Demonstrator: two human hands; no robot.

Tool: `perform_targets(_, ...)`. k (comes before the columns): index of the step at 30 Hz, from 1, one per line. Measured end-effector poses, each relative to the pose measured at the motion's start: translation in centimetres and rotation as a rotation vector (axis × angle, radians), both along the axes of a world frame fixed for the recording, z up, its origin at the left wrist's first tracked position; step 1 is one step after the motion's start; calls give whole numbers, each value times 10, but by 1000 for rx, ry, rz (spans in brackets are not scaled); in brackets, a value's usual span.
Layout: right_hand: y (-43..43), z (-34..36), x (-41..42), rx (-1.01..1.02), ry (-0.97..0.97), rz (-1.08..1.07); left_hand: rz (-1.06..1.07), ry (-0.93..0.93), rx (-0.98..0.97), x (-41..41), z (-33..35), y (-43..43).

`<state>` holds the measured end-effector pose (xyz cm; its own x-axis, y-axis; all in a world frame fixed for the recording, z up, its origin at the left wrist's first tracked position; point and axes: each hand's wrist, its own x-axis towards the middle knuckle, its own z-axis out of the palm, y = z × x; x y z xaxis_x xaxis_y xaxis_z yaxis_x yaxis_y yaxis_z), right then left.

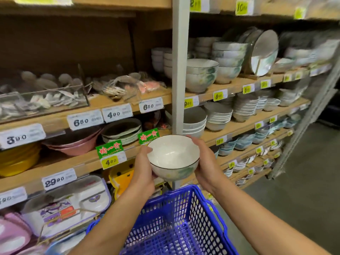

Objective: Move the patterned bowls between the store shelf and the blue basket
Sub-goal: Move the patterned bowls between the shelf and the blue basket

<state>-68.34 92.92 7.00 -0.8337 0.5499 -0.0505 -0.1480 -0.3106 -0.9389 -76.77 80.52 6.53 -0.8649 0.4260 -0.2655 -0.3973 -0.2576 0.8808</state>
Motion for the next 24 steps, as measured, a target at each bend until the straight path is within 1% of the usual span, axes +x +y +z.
perform_targets(6, 33, 30, 30, -78, 105, -174, -116, 126, 93, 30, 34, 49)
perform_targets(10, 74, 46, 59, -142, 179, -198, -72, 196, 76, 61, 51, 89)
perform_targets(14, 122, 62, 90, -168, 161, -271, -77, 295, 76, 94, 63, 139)
perform_targets(19, 196, 85, 131, -187, 152, -279, -110, 453, 88, 131, 80, 212)
perform_targets(24, 263, 106, 164, -168, 206, -272, -107, 575, 108, 159, 93, 276)
